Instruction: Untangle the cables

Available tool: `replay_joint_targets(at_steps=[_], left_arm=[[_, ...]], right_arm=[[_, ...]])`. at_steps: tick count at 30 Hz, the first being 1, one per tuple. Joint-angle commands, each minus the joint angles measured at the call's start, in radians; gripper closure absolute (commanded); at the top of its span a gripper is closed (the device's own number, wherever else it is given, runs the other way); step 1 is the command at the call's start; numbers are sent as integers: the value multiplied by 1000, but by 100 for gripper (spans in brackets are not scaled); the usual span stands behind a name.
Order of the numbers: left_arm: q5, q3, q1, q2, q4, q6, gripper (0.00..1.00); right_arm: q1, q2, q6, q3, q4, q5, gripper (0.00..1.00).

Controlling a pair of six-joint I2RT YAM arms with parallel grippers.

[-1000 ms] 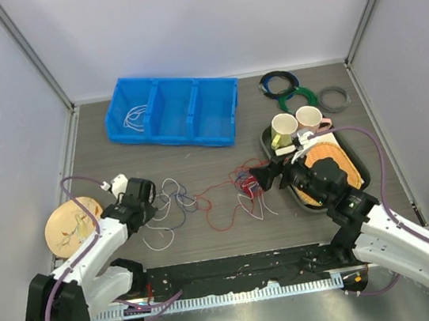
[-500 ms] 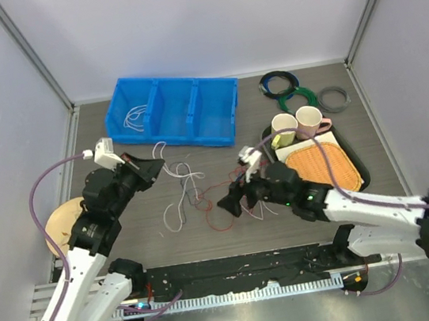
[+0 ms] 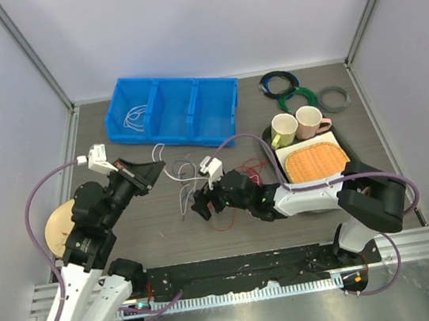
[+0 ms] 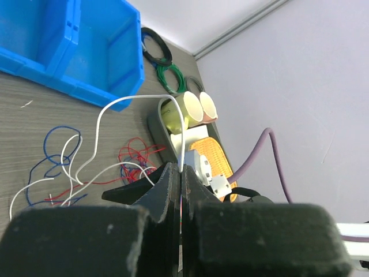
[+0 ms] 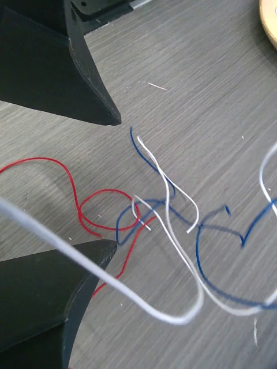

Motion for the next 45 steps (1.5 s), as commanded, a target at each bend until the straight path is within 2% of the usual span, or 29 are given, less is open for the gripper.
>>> replay_joint_targets(at_steps=[1,4,8,14,18,21,22,24,25,27,28,30,31,32,35,36,39,43,45], left_arm=[[-69,4,-1,-59,-35,3,100],[-102,4,-1,-80,-70,11,100],[-103,15,-1,-84,-89,17,100],[-138,36,-3,-91,-123,31,100],[-157,44,-3,-93,-127,34,100],[-195,58,-1,-80,-138,44,100],[-213,64,-3,-79,-146,51,100],[-264,82,-1,-70,-178,70,100],[-351,88,-3,-64,-190,84,100],[-451,105,-1,-42,-204,126,100],[-561,114,-3,-28,-215,136,100],[-692,166,-1,45,-277,152,100],[-747,189,-3,68,-308,153,100],[-834,225,0,90,-340,156,100],[-951,265,1,114,-334,178,100],[-985,271,-1,110,-331,181,100],[-1088,312,1,107,-353,193,100],[-1211,364,-1,117,-391,209,100],[-1234,372,-1,121,-420,196,100]], right_arm=[[4,-7,-85,6,76,60,15],[4,19,-138,12,63,68,16],[-14,80,-218,59,99,25,26],[-54,218,-250,153,103,-81,28],[-80,301,-252,188,169,-176,29],[-101,333,-246,203,209,-225,51],[-106,330,-232,197,218,-236,68],[-108,291,-218,153,243,-233,81],[-108,266,-198,133,238,-225,85],[-108,185,-169,66,215,-202,89],[-111,154,-151,40,202,-166,91],[-111,51,-76,-33,106,-98,92],[-121,15,-50,-56,62,18,93],[-128,-31,17,-95,18,63,94],[-209,-209,124,-137,-214,213,94],[-239,-302,188,-143,-343,248,94],[-324,-435,291,-174,-543,382,93],[-374,-672,358,-226,-627,485,93],[-387,-728,372,-240,-668,534,93]])
